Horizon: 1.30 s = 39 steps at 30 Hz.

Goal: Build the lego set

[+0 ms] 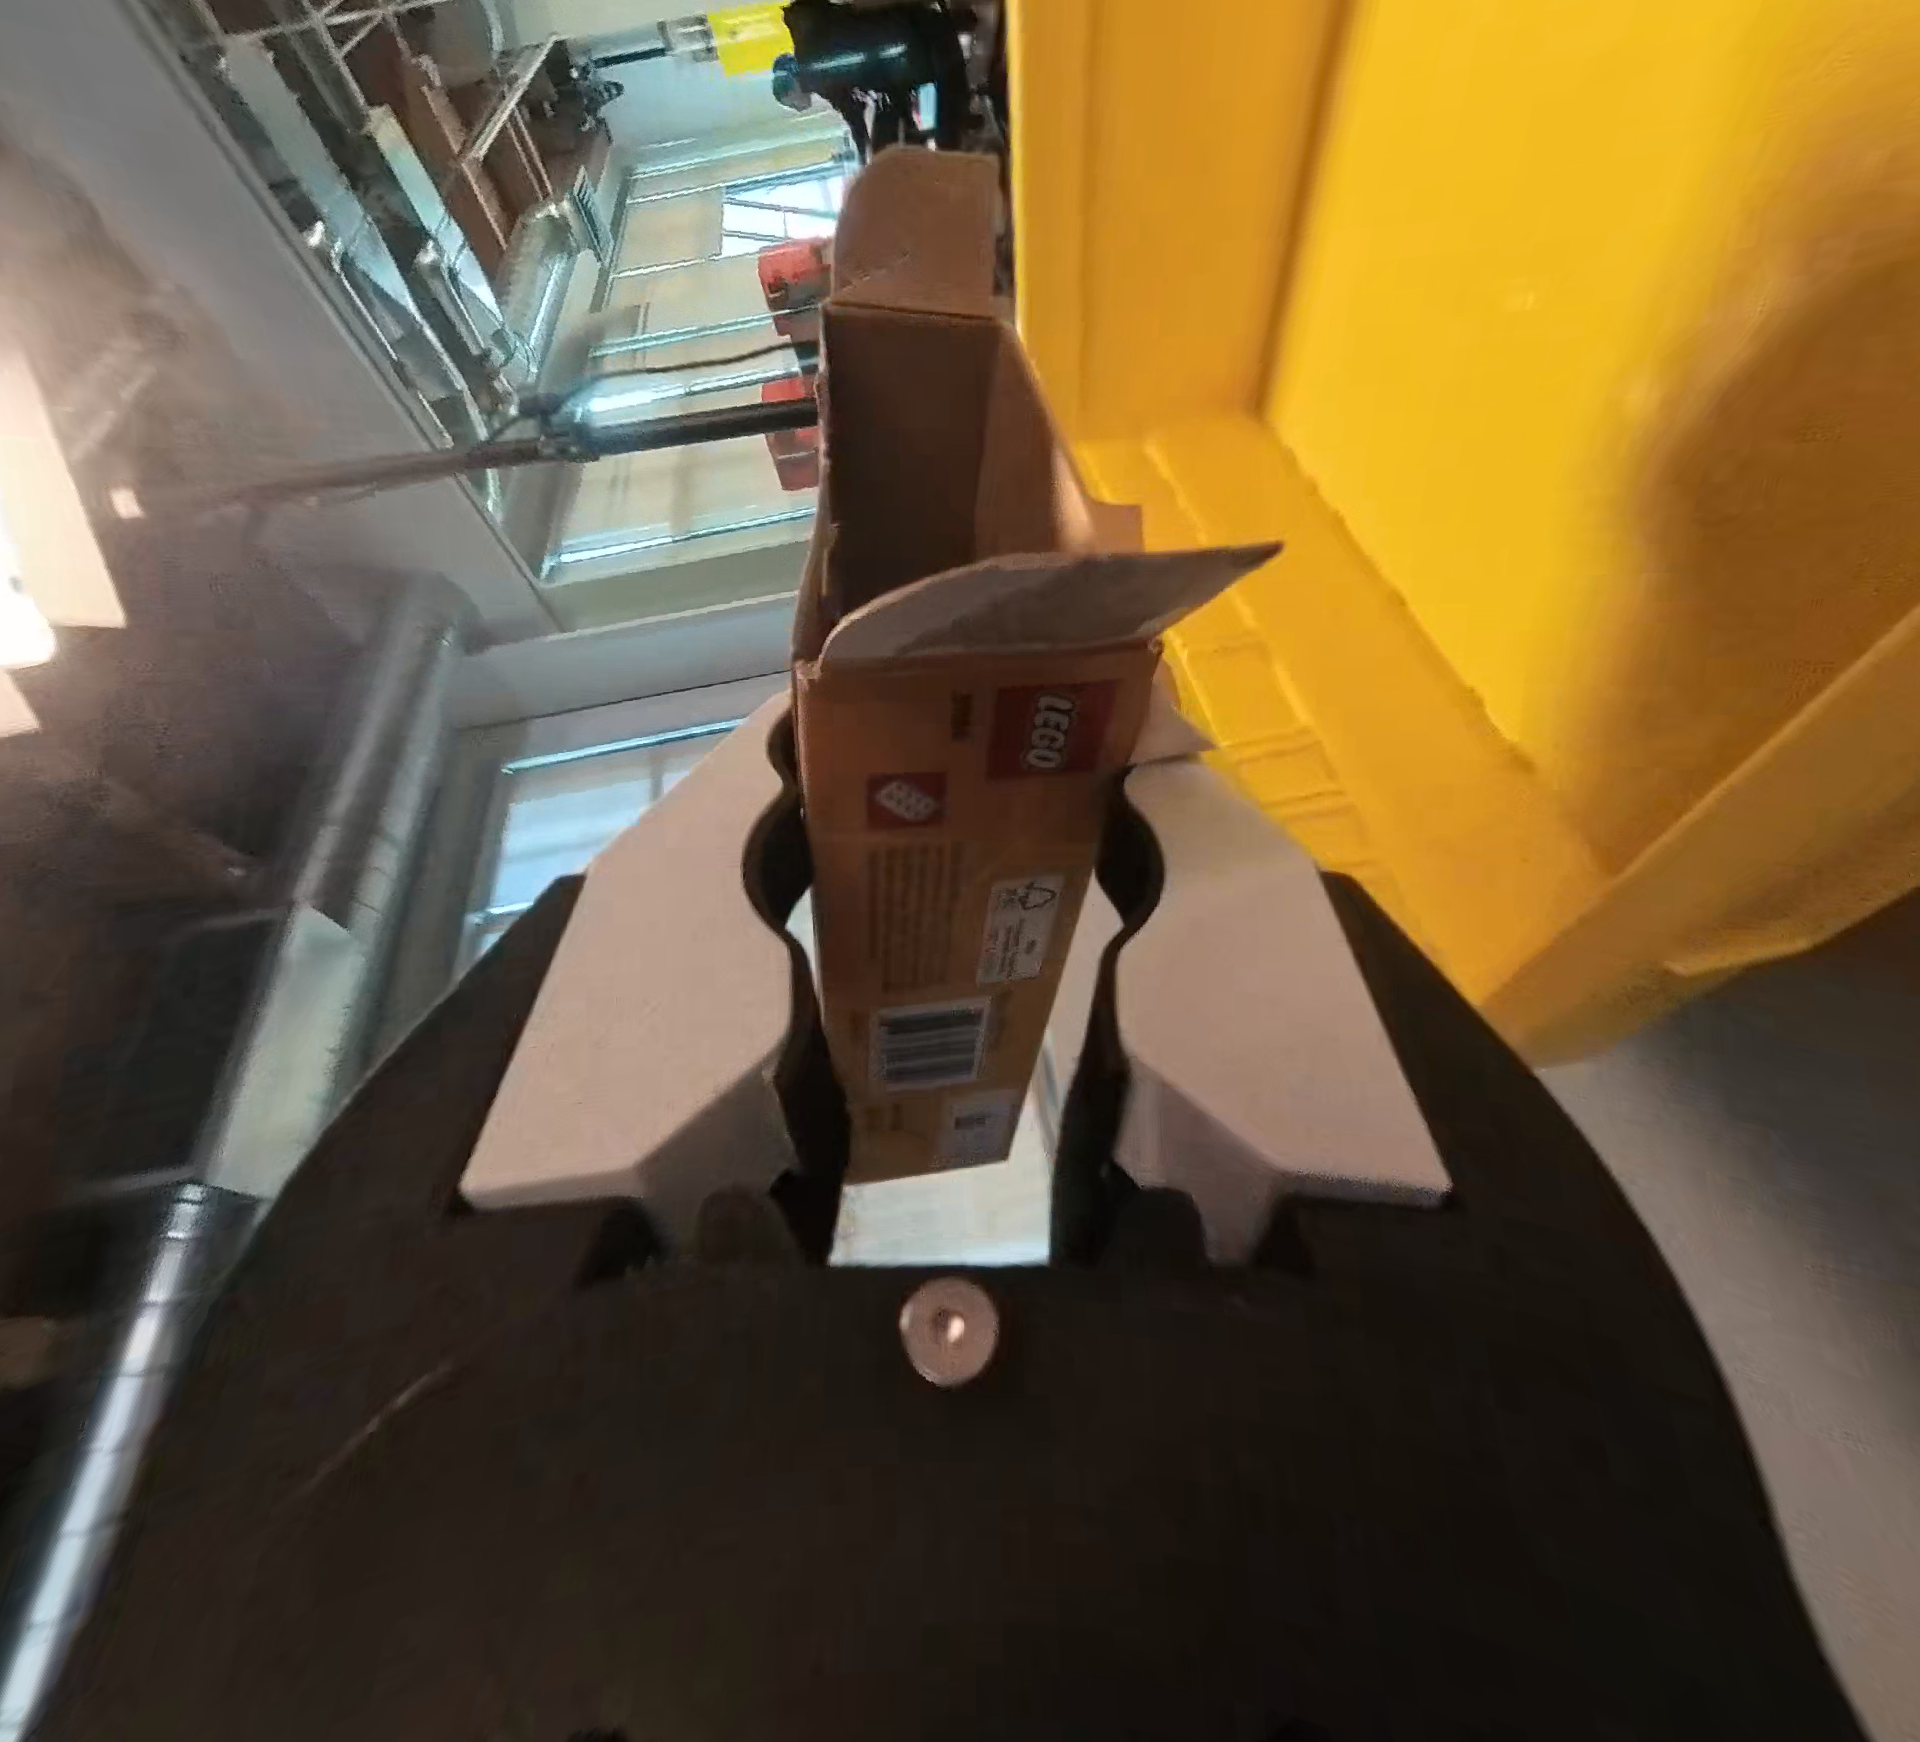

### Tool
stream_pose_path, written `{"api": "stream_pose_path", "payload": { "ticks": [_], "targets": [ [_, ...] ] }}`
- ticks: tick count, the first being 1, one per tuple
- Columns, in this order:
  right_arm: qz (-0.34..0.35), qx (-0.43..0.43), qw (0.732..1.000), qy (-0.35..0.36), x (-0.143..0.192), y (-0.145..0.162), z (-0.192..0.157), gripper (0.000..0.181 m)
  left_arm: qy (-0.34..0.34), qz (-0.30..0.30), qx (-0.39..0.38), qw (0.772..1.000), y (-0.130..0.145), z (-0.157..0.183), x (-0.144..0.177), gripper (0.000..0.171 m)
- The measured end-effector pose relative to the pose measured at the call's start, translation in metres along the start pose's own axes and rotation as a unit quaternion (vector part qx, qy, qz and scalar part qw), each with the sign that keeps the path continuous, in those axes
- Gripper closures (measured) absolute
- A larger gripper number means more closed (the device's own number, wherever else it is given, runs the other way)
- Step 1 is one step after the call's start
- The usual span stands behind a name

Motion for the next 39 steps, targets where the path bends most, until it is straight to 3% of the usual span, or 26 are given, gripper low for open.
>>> {"api": "stream_pose_path", "payload": {
  "ticks": [7, 18, 25, 29, 30, 33, 36, 39],
  "targets": [
    [-0.005, -0.005, 1.000, -0.006, 0.000, 0.002, -0.001, 0.138, 0.001, -0.013, -0.179, 0.984, -0.005, 0.030, -0.027, 0.118],
    [-0.008, -0.030, 0.999, -0.010, 0.000, 0.003, 0.001, 0.138, -0.023, -0.018, -0.390, 0.921, -0.011, 0.030, -0.041, 0.118],
    [-0.007, -0.028, 1.000, -0.011, 0.000, 0.003, 0.000, 0.139, -0.036, -0.017, -0.431, 0.901, -0.008, 0.016, -0.045, 0.117],
    [-0.007, -0.030, 0.999, -0.011, 0.000, 0.003, 0.000, 0.139, -0.048, -0.030, -0.313, 0.948, 0.008, -0.016, -0.047, 0.118],
    [-0.007, -0.030, 0.999, -0.011, 0.000, 0.003, 0.000, 0.139, -0.053, -0.031, -0.317, 0.946, 0.008, -0.020, -0.045, 0.118],
    [-0.007, -0.029, 0.999, -0.013, 0.000, 0.003, 0.000, 0.140, -0.069, 0.014, -0.410, 0.909, -0.014, -0.009, -0.038, 0.117],
    [-0.005, -0.033, 0.999, -0.013, 0.000, 0.003, 0.000, 0.140, -0.077, 0.001, -0.380, 0.922, -0.020, -0.019, -0.037, 0.118],
    [-0.004, -0.035, 0.999, -0.013, 0.000, 0.002, 0.001, 0.140, -0.083, 0.030, -0.443, 0.892, -0.028, -0.008, -0.036, 0.117]
  ]
}}
Point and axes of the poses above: each gripper's, where its closed fingertips meet, x back along the fingers, y out of its underside, z = x × y across the jaws, the point moved 1 cm from there along x, back along the fingers, and after that the axes turned 13 degrees about -x, right-handed, at the moved point
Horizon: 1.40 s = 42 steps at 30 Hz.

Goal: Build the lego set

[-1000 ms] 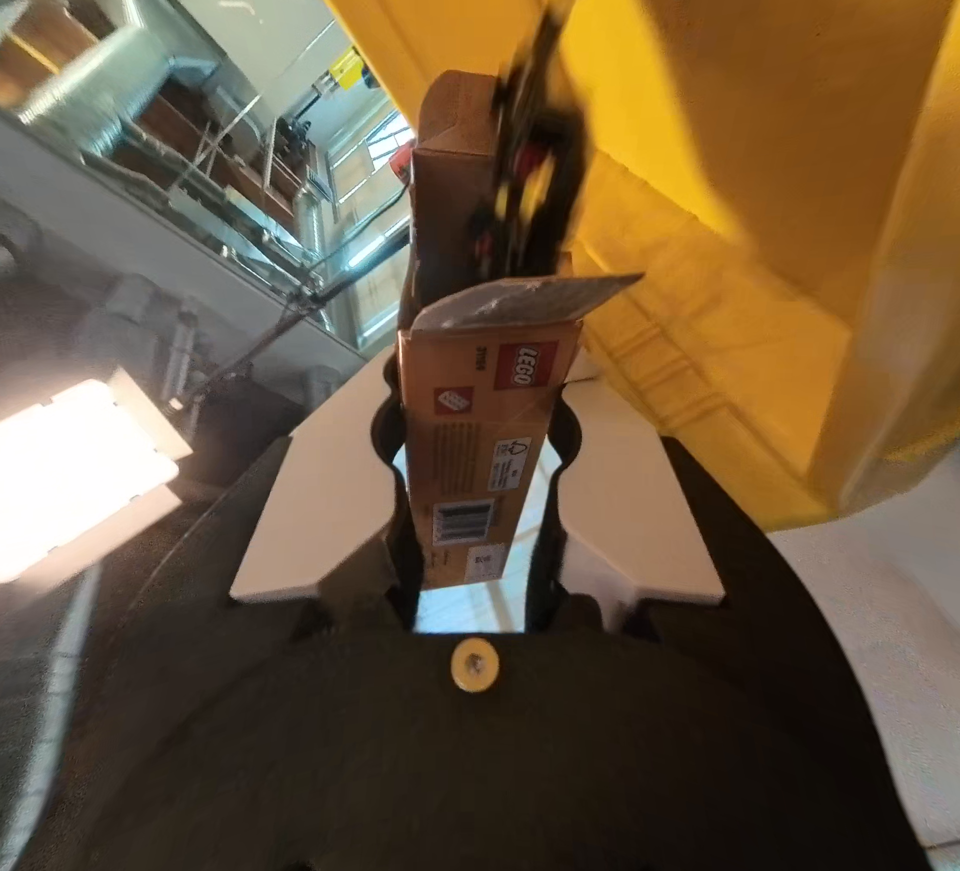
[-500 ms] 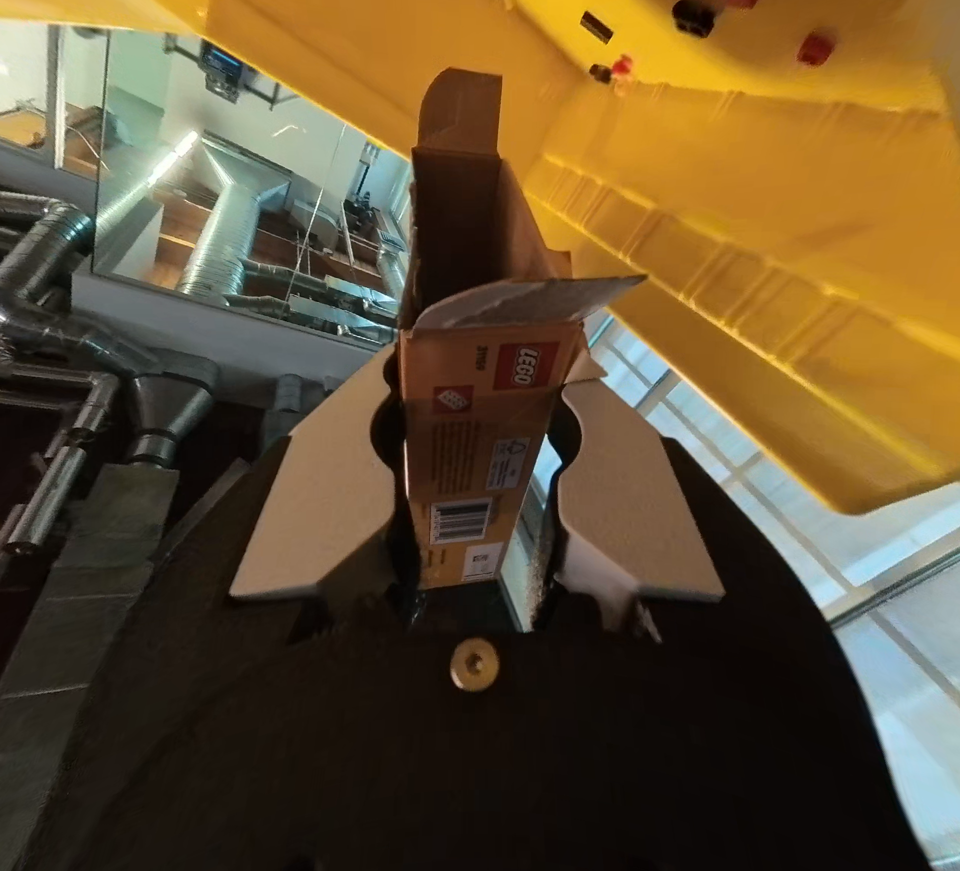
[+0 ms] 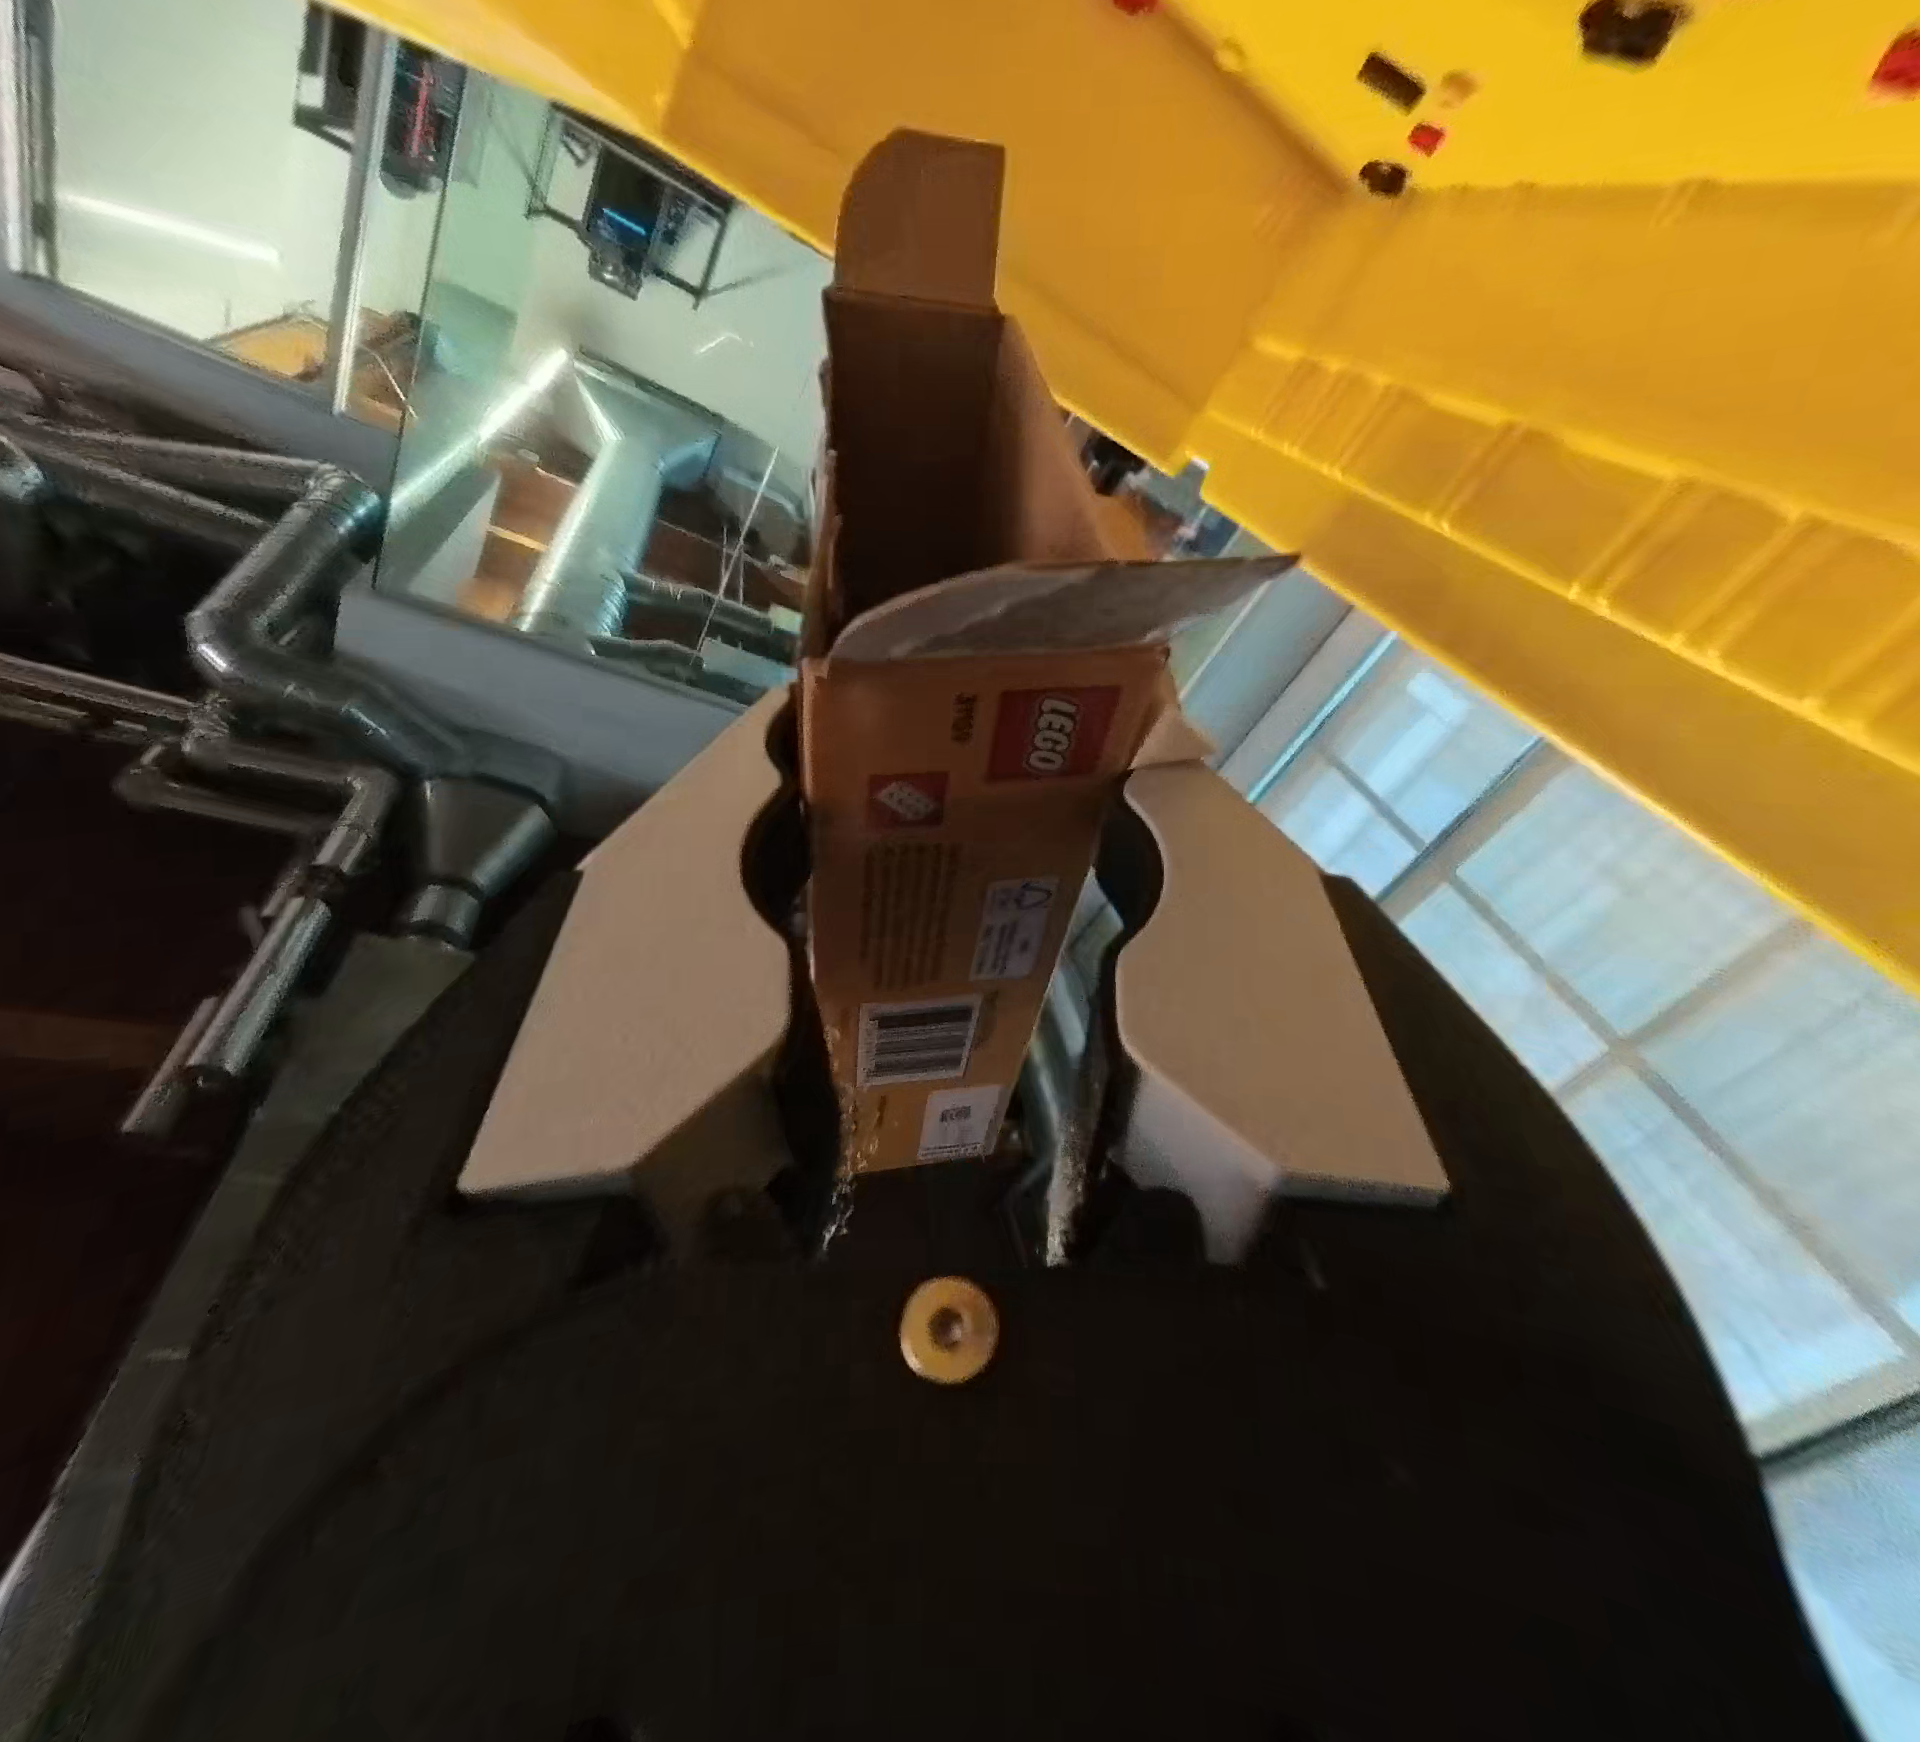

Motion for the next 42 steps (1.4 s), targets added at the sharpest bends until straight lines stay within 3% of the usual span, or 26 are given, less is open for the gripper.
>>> {"api": "stream_pose_path", "payload": {
  "ticks": [3, 6, 7, 9, 11, 13, 15, 17, 20, 23, 27, 33, 36, 38, 40, 42],
  "targets": [
    [0.000, 0.001, 1.000, -0.003, 0.000, 0.000, -0.001, 0.140, 0.062, -0.039, 0.089, 0.993, 0.027, 0.023, -0.015, 0.118],
    [-0.001, 0.003, 1.000, -0.006, 0.000, 0.000, -0.002, 0.140, 0.008, -0.004, -0.040, 0.999, 0.012, 0.017, -0.009, 0.117],
    [-0.001, 0.003, 1.000, -0.006, 0.000, 0.000, -0.002, 0.140, 0.007, -0.007, -0.034, 0.999, 0.016, 0.018, -0.010, 0.117],
    [0.000, 0.000, 1.000, -0.005, 0.000, 0.000, -0.001, 0.140, 0.032, -0.035, 0.043, 0.998, 0.034, 0.023, -0.013, 0.117],
    [0.002, -0.002, 1.000, -0.004, 0.000, 0.000, -0.001, 0.141, 0.030, -0.014, 0.092, 0.995, 0.032, 0.021, -0.009, 0.117],
    [0.002, -0.003, 1.000, -0.004, 0.000, 0.000, -0.001, 0.141, 0.044, 0.005, 0.222, 0.974, 0.036, 0.021, -0.001, 0.117],
    [0.002, -0.001, 1.000, -0.005, 0.001, 0.000, -0.001, 0.141, 0.041, 0.022, 0.398, 0.916, 0.051, 0.014, 0.011, 0.116],
    [0.001, 0.000, 1.000, -0.006, 0.000, 0.000, -0.002, 0.141, 0.010, 0.068, 0.547, 0.834, 0.064, -0.002, 0.028, 0.117],
    [0.002, -0.001, 1.000, -0.006, 0.001, -0.001, -0.002, 0.141, -0.053, 0.158, 0.649, 0.742, 0.075, -0.034, 0.059, 0.118],
    [0.004, -0.004, 1.000, -0.005, 0.001, -0.001, -0.001, 0.141, -0.084, 0.210, 0.694, 0.684, 0.083, -0.060, 0.080, 0.117],
    [0.008, -0.002, 1.000, -0.002, 0.001, -0.002, -0.001, 0.142, -0.113, 0.262, 0.728, 0.624, 0.084, -0.097, 0.092, 0.117],
    [0.010, 0.003, 1.000, 0.001, 0.002, -0.003, 0.000, 0.143, -0.103, 0.313, 0.815, 0.477, 0.080, -0.170, 0.067, 0.117],
    [0.013, 0.002, 1.000, 0.003, 0.003, -0.004, 0.002, 0.143, -0.090, 0.328, 0.822, 0.457, 0.067, -0.210, 0.046, 0.117],
    [0.017, 0.000, 1.000, 0.006, 0.004, -0.005, 0.004, 0.143, -0.083, 0.348, 0.830, 0.428, 0.056, -0.240, 0.033, 0.117],
    [0.021, 0.000, 1.000, 0.010, 0.006, -0.007, 0.006, 0.143, -0.029, 0.372, 0.851, 0.370, 0.038, -0.266, 0.016, 0.117],
    [0.024, 0.003, 1.000, 0.016, 0.008, -0.008, 0.010, 0.143, 0.040, 0.423, 0.859, 0.285, 0.016, -0.290, 0.002, 0.116]
  ]
}}
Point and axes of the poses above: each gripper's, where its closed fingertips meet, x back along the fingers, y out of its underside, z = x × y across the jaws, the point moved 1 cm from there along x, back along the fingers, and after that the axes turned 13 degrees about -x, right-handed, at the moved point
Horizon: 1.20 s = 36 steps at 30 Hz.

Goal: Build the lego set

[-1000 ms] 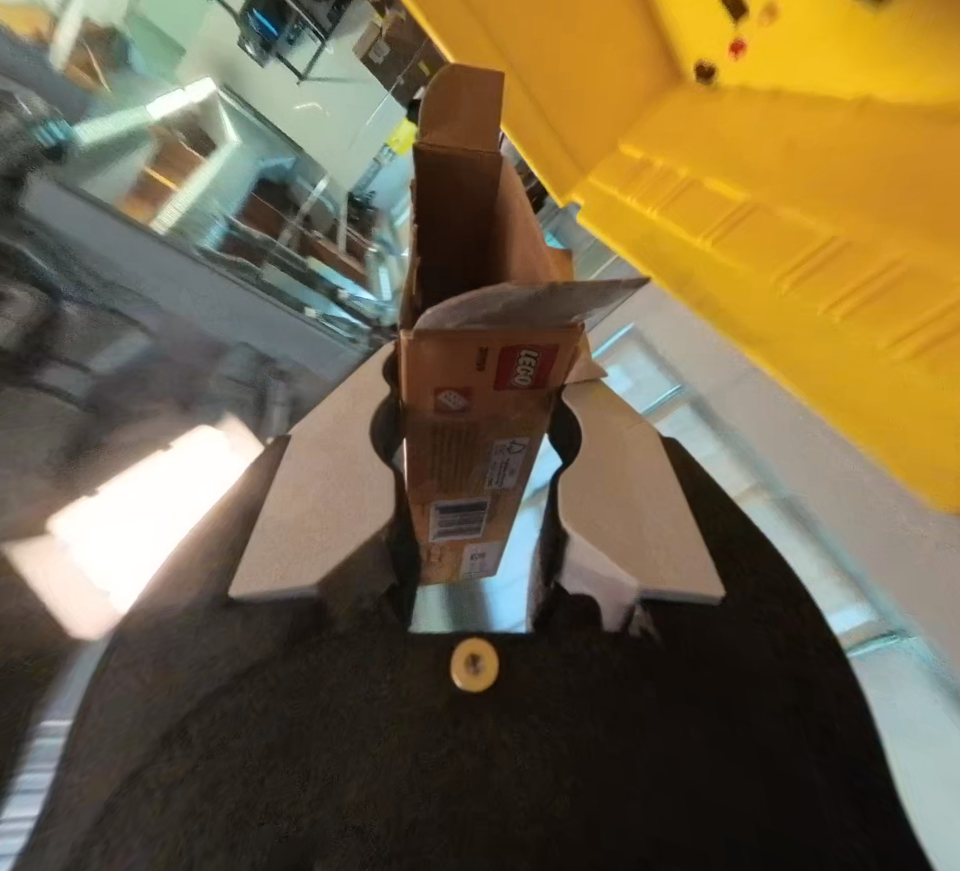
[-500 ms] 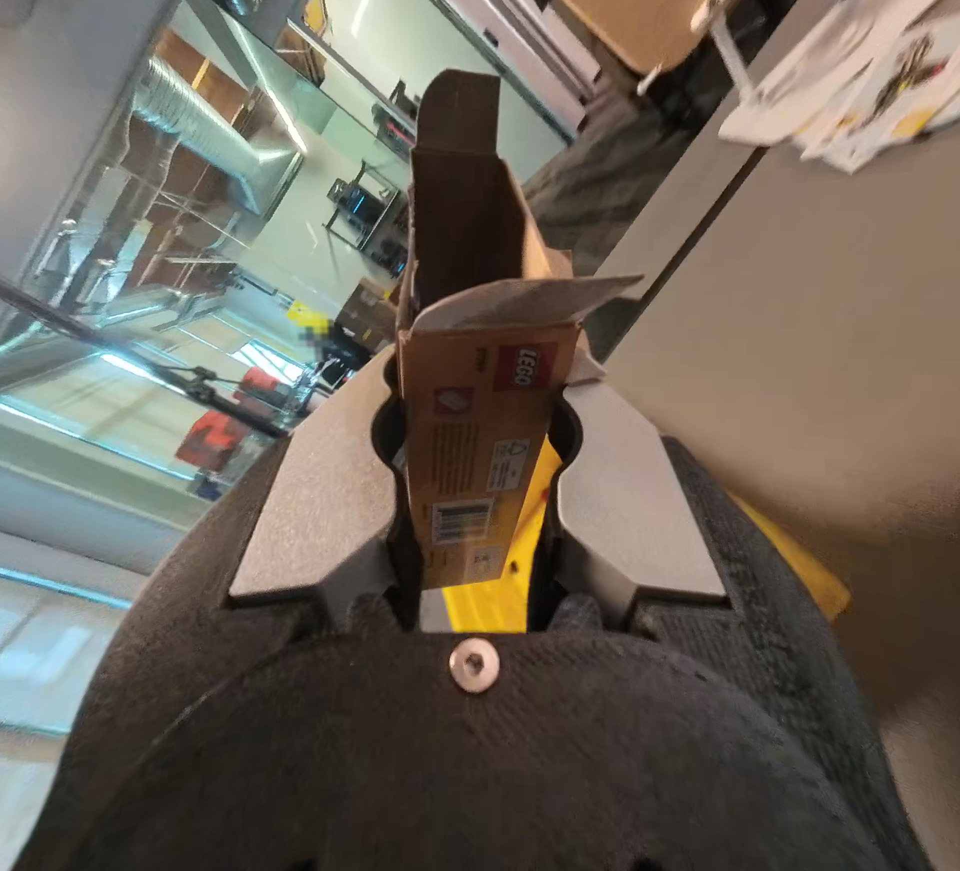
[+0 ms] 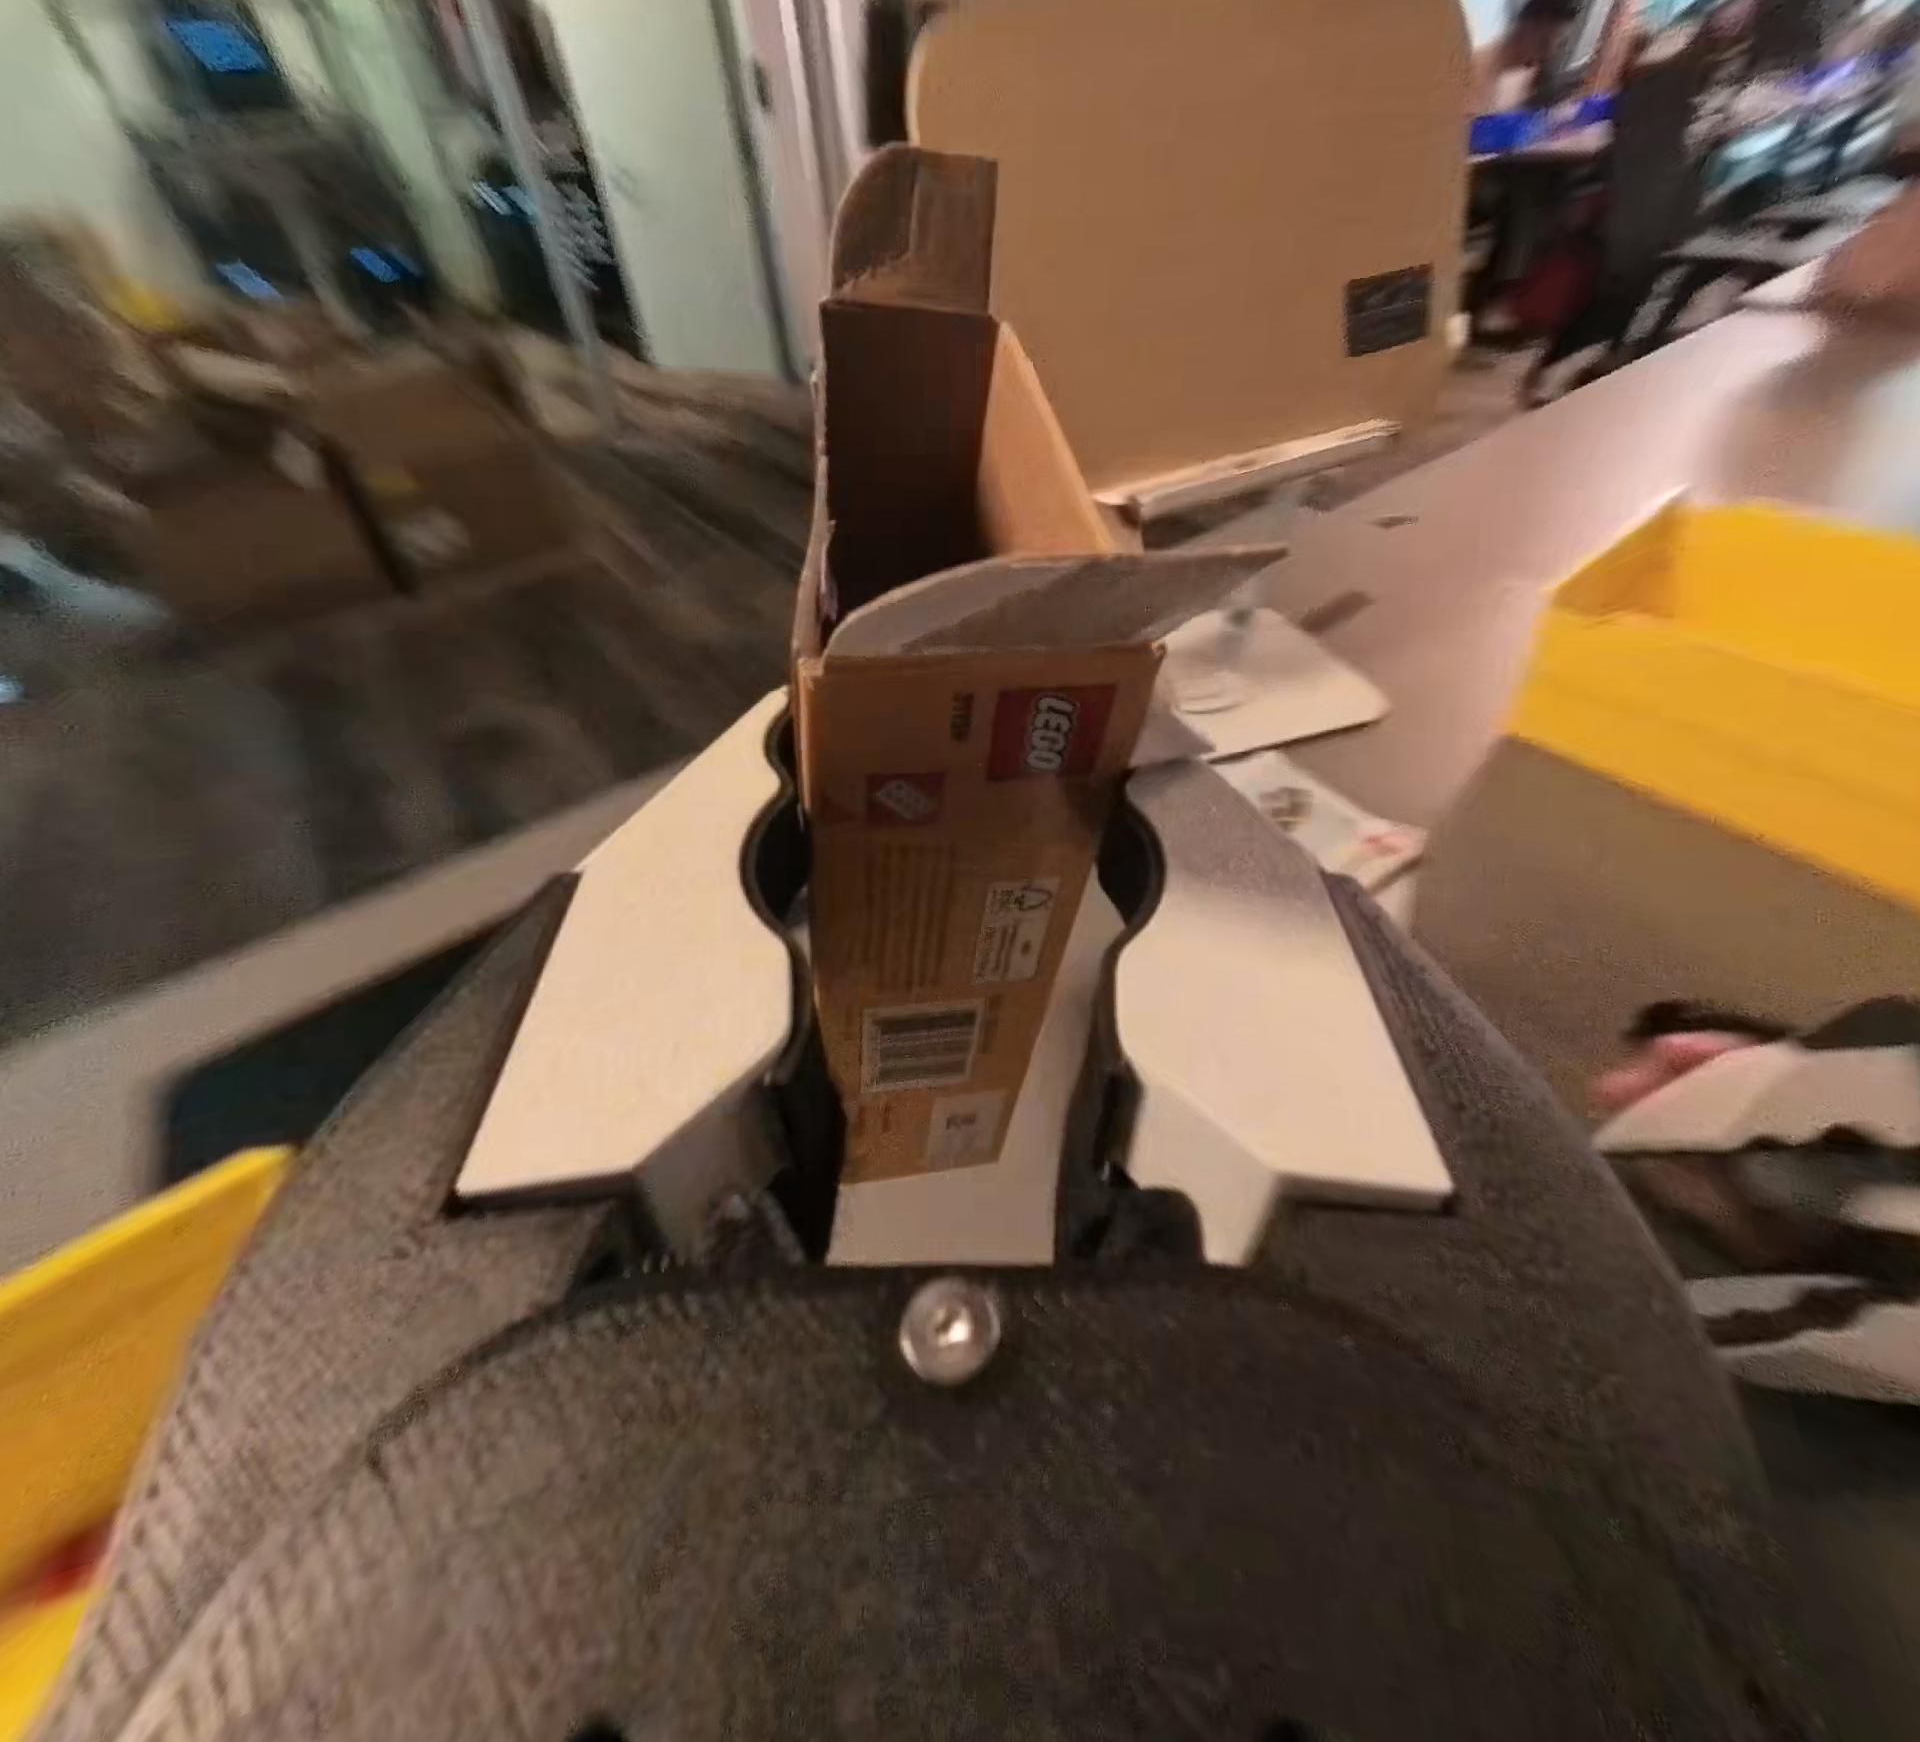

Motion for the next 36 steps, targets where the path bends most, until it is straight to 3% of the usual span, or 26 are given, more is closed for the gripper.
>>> {"api": "stream_pose_path", "payload": {
  "ticks": [3, 5, 8, 9, 11, 14, 16, 17, 20, 22, 26, 32, 34, 36],
  "targets": [
    [0.009, -0.007, 1.000, 0.012, 0.002, -0.003, 0.006, 0.143, 0.100, -0.113, 0.088, 0.985, 0.025, 0.004, -0.041, 0.116],
    [0.013, -0.007, 1.000, 0.015, 0.002, -0.004, 0.007, 0.143, 0.096, -0.198, 0.075, 0.973, 0.040, -0.015, -0.061, 0.115],
    [0.009, -0.008, 1.000, 0.004, 0.001, -0.003, 0.002, 0.143, 0.089, -0.353, 0.024, 0.931, 0.063, -0.047, -0.083, 0.114],
    [0.006, -0.008, 1.000, 0.000, 0.000, -0.002, 0.000, 0.143, 0.100, -0.395, 0.005, 0.913, 0.068, -0.053, -0.090, 0.113],
    [0.005, -0.003, 1.000, -0.006, -0.001, -0.002, -0.003, 0.143, 0.144, -0.504, -0.020, 0.851, 0.084, -0.055, -0.092, 0.111],
    [0.005, -0.001, 1.000, -0.007, -0.001, -0.001, -0.004, 0.143, 0.193, -0.614, -0.028, 0.765, 0.107, -0.055, -0.096, 0.106],
    [0.005, -0.008, 1.000, -0.007, 0.000, -0.001, -0.002, 0.143, 0.198, -0.655, -0.034, 0.728, 0.120, -0.055, -0.104, 0.095],
    [0.006, -0.012, 1.000, -0.006, 0.000, -0.001, -0.001, 0.144, 0.201, -0.663, -0.035, 0.720, 0.127, -0.053, -0.110, 0.085],
    [0.007, -0.018, 1.000, -0.005, 0.000, -0.001, 0.001, 0.144, 0.216, -0.675, -0.025, 0.705, 0.148, -0.047, -0.122, 0.036],
    [0.007, -0.020, 1.000, -0.007, 0.001, -0.001, 0.000, 0.144, 0.217, -0.687, -0.046, 0.692, 0.159, -0.053, -0.120, 0.016],
    [0.006, -0.028, 1.000, -0.007, 0.000, -0.001, 0.002, 0.144, 0.233, -0.663, -0.073, 0.708, 0.155, -0.067, -0.111, 0.018],
    [0.004, -0.053, 0.999, -0.001, -0.001, 0.001, 0.008, 0.144, 0.269, -0.545, -0.055, 0.792, 0.114, -0.080, -0.102, 0.027],
    [0.004, -0.058, 0.998, -0.001, -0.002, 0.001, 0.009, 0.144, 0.287, -0.540, -0.093, 0.786, 0.121, -0.078, -0.091, 0.038],
    [0.002, -0.061, 0.998, -0.002, -0.002, 0.002, 0.009, 0.144, 0.270, -0.568, -0.180, 0.756, 0.144, -0.087, -0.079, 0.055]
  ]
}}
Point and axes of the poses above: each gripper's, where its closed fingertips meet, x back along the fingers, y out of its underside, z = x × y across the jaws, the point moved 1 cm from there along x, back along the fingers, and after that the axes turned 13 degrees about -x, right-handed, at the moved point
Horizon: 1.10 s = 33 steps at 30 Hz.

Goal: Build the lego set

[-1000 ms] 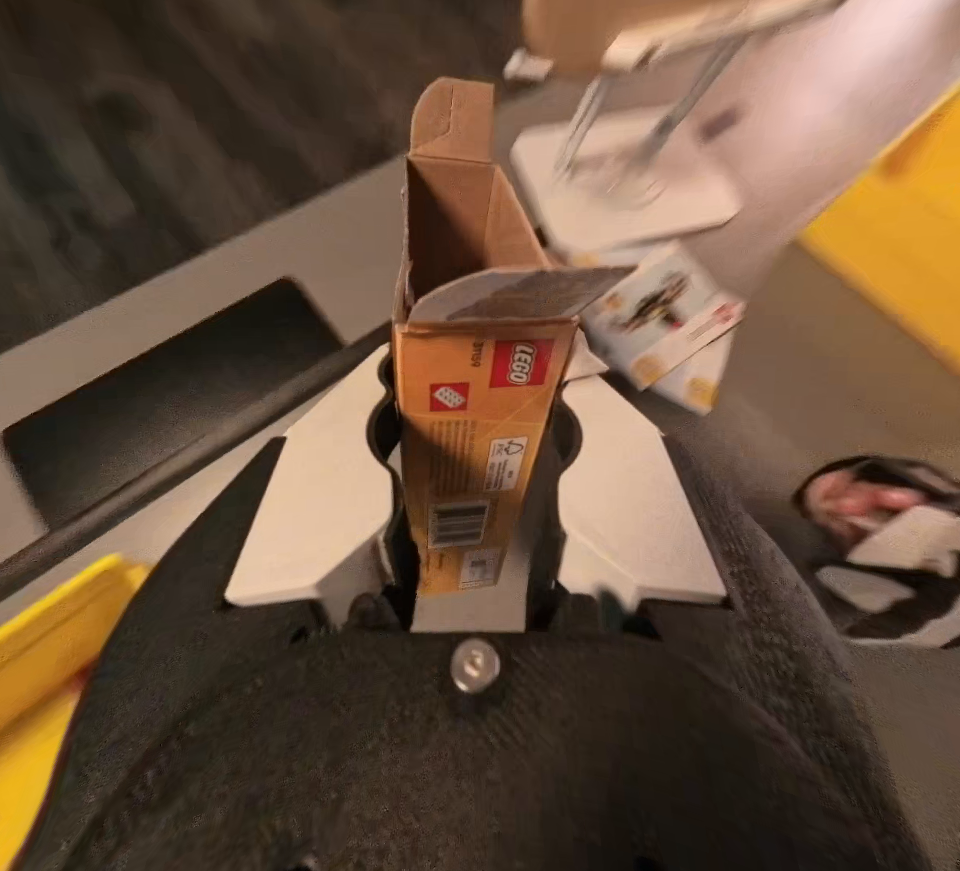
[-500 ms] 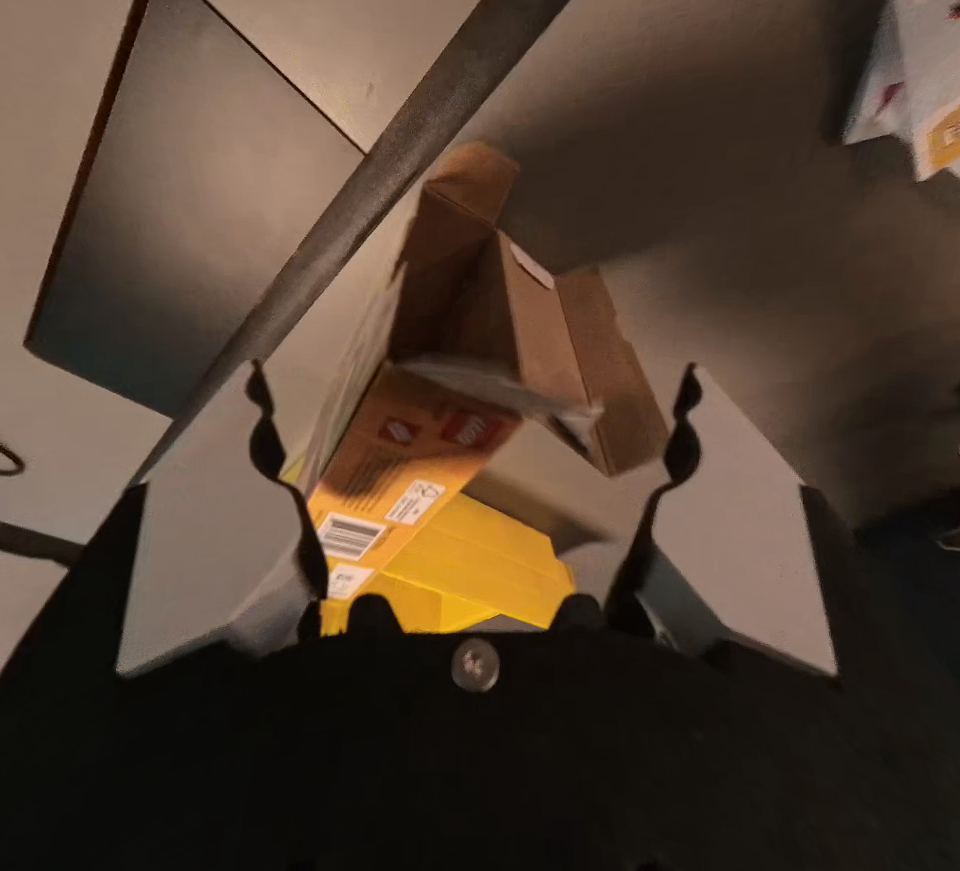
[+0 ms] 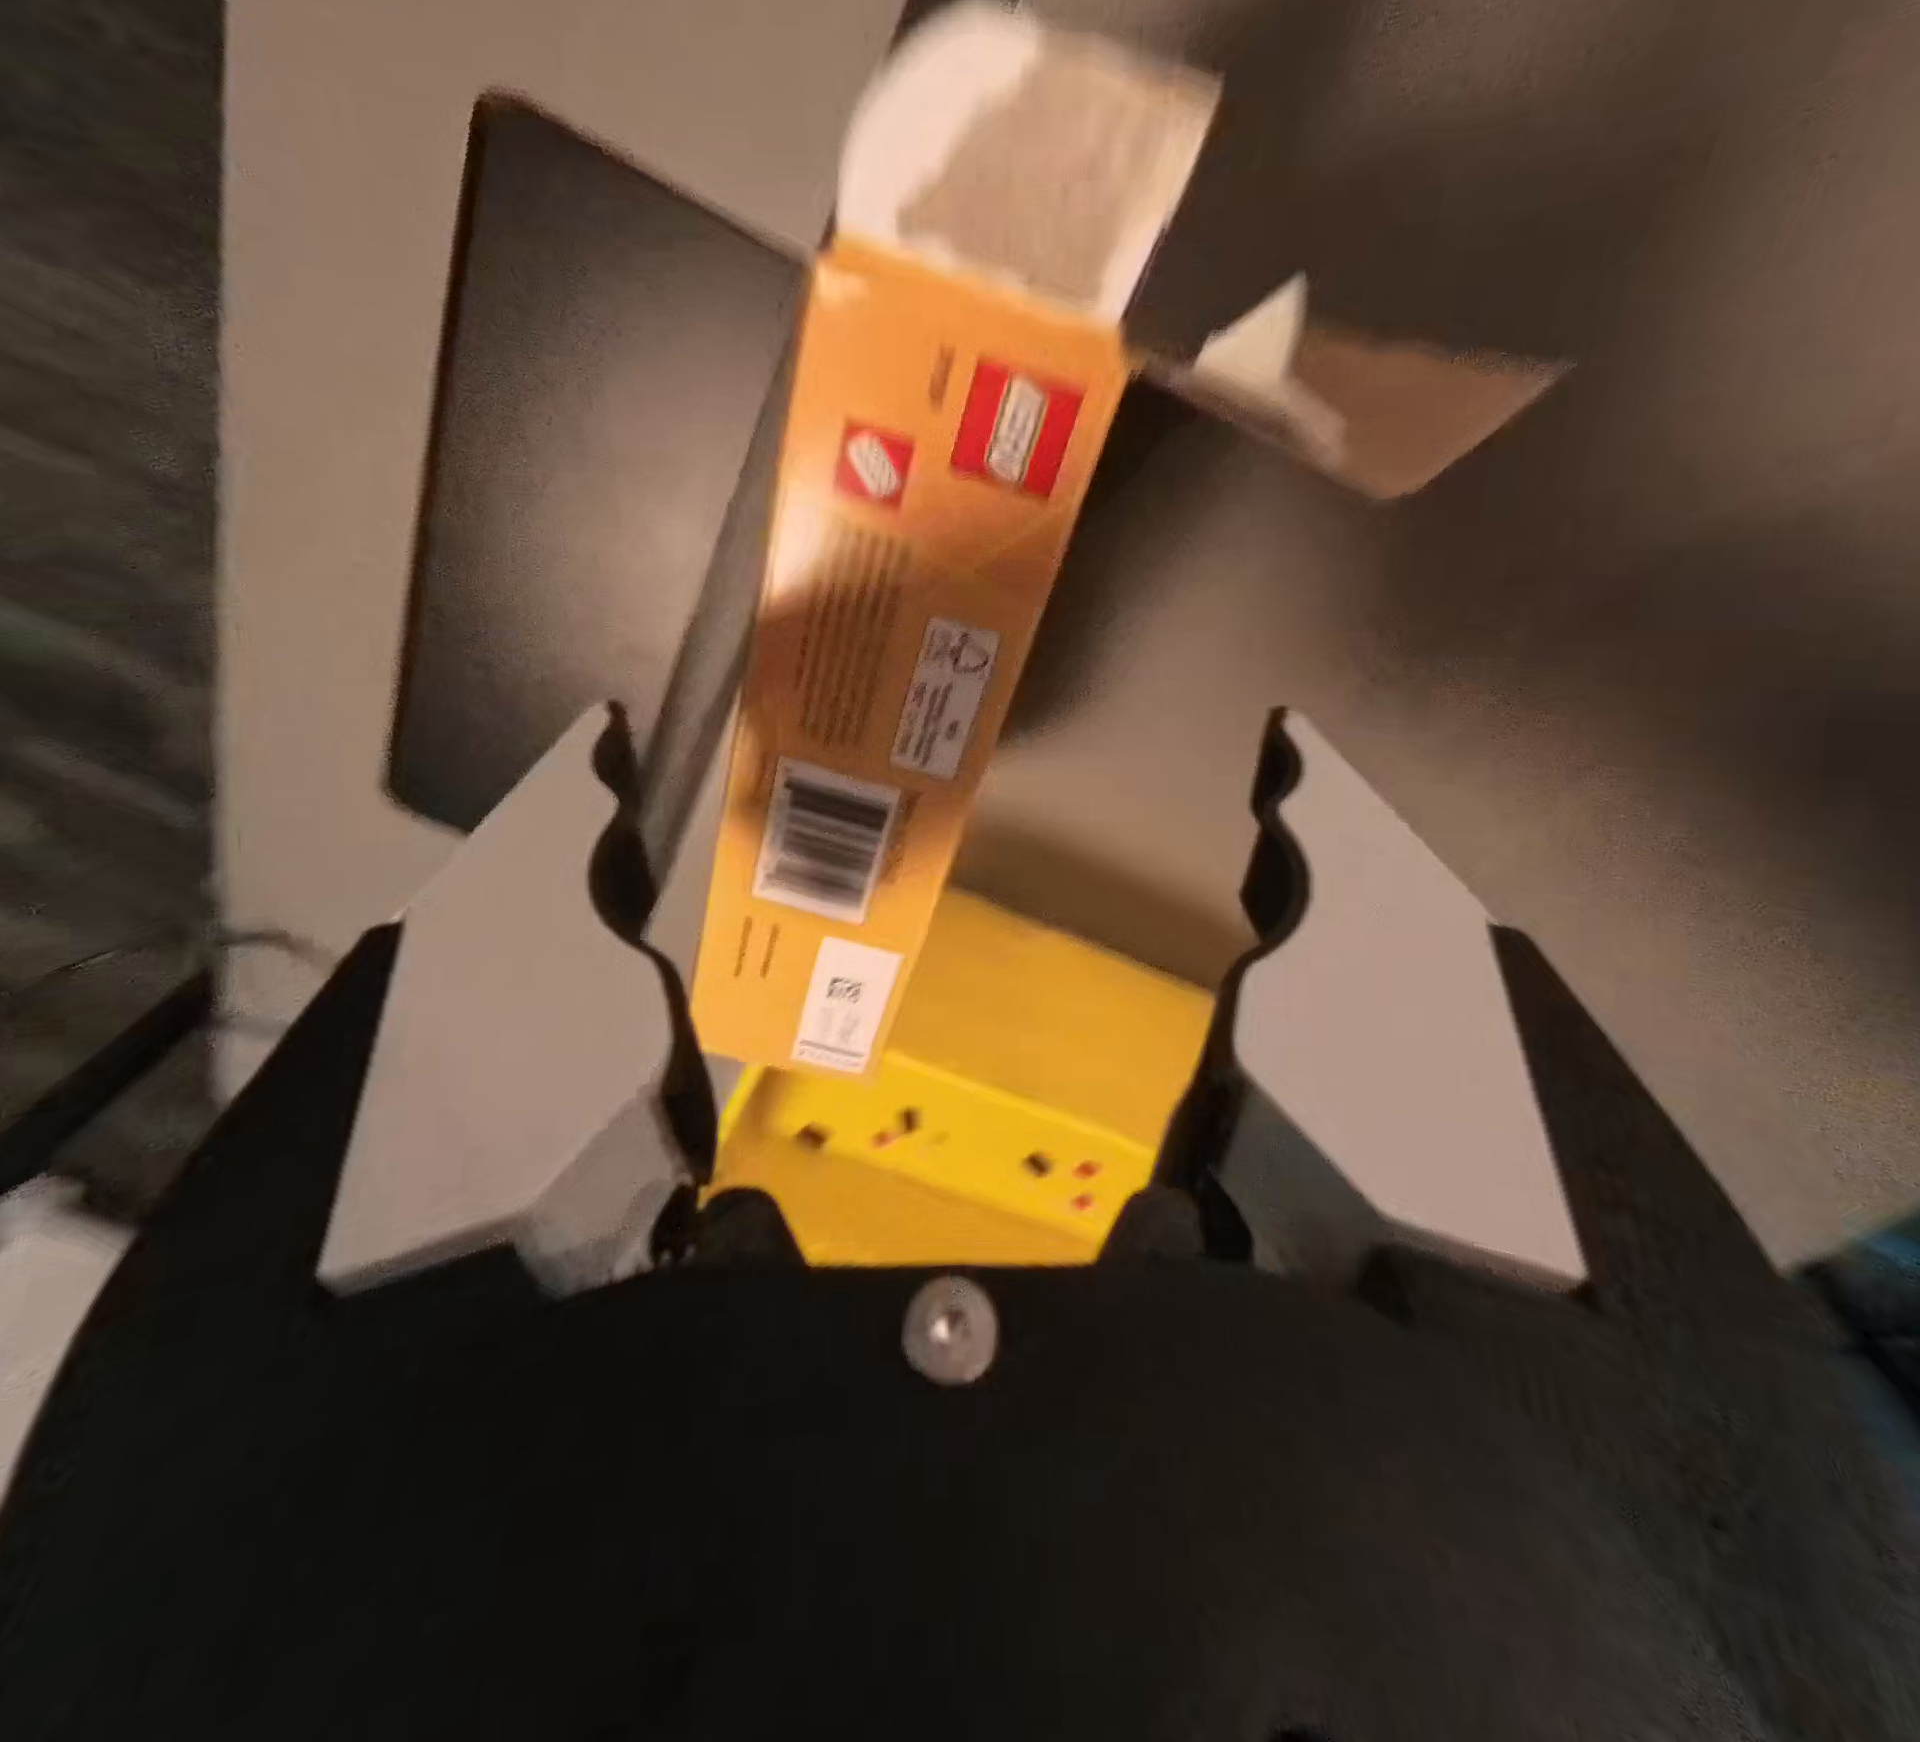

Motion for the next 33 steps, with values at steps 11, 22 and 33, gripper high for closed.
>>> {"api": "stream_pose_path", "payload": {
  "ticks": [11, 22, 33],
  "targets": [
    [-0.002, 0.000, 1.000, -0.001, 0.001, 0.000, 0.000, 0.143, -0.556, 0.013, -0.076, 0.828, -0.035, -0.050, 0.018, 0.120],
    [0.030, 0.000, 0.998, 0.062, 0.010, -0.010, 0.026, 0.143, -0.404, 0.248, 0.148, 0.868, -0.024, 0.082, -0.039, 0.060],
    [0.009, 0.036, 0.979, 0.200, 0.022, -0.004, 0.076, 0.145, -0.476, 0.567, 0.180, 0.648, -0.035, 0.164, 0.010, 0.088]
  ]
}}
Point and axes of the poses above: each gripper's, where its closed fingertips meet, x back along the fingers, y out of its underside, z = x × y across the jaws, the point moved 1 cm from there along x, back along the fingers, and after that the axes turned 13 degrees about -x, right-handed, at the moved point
